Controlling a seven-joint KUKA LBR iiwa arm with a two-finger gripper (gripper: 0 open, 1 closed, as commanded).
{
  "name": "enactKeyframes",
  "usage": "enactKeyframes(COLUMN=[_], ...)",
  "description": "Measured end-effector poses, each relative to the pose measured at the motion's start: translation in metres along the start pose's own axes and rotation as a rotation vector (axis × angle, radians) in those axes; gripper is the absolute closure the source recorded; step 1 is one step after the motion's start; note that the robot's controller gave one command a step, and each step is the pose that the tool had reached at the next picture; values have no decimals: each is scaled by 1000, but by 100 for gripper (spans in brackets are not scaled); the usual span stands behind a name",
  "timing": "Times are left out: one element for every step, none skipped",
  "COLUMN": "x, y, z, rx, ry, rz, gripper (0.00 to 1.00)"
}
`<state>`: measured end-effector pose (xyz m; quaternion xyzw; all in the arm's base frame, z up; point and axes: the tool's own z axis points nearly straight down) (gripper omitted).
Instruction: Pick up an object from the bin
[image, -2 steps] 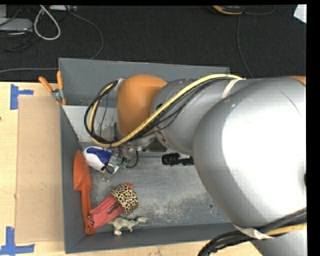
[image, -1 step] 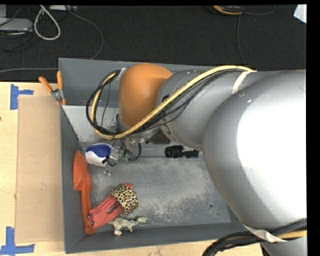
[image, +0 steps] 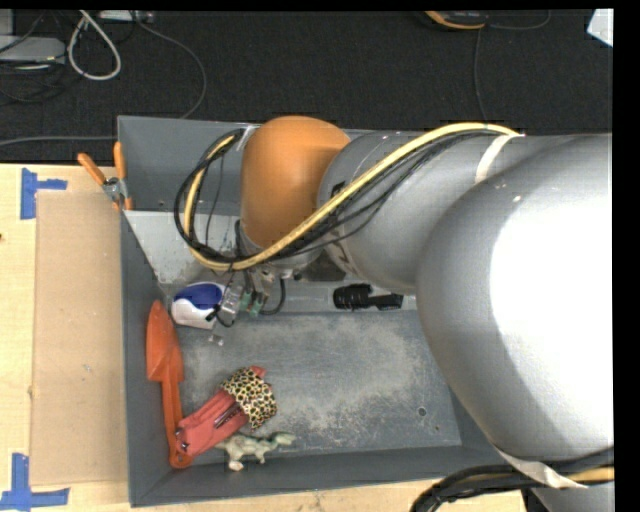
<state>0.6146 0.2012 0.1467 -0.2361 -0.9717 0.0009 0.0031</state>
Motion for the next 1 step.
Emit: enactKeyframes(x=[1], y=[-1], z=[-22], rx=[4], ry=[4], rz=[-1], gripper=[100])
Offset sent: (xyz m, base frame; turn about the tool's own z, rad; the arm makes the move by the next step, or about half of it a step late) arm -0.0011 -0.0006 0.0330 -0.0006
